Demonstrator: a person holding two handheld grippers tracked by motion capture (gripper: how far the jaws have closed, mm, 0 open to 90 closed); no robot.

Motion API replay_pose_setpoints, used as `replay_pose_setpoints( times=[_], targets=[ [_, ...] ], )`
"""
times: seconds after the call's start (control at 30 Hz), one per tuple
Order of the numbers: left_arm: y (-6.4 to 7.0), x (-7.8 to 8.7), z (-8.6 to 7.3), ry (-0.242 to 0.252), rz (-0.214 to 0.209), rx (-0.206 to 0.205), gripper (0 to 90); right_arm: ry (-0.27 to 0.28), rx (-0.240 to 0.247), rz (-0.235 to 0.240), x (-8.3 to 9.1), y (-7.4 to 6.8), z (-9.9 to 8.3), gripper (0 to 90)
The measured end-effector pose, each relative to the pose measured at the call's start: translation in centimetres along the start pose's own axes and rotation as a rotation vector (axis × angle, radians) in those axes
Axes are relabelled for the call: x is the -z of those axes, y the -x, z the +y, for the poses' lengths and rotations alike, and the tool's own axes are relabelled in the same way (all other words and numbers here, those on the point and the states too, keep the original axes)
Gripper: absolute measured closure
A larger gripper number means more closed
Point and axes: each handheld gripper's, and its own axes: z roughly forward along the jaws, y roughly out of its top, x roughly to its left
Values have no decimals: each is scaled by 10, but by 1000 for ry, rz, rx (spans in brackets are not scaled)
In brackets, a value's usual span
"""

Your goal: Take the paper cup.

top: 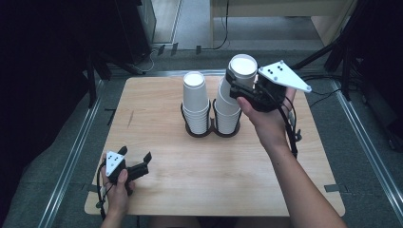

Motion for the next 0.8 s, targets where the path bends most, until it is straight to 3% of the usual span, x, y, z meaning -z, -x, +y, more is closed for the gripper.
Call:
replay_pose_setpoints(
  times=[0.03, 0.13, 0.33, 0.6, 0.8],
  targets=[
    [3, 0, 1, 2, -19, 9, 7, 1, -3, 5, 5, 1, -1, 247],
    [13, -1, 5, 7, -30, -19, 7, -4, -11, 11, 24, 3, -11, 247],
    [32, -6, 9, 16, -59, -52, 7, -10, -29, 17, 46, 10, -29, 247],
    [53, -12, 18, 26, -115, -79, 7, -13, -47, 19, 67, 14, -49, 247],
    [65, -17, 27, 45, -154, -62, 7, -29, -65, 27, 74, 15, -67, 247]
  ],
)
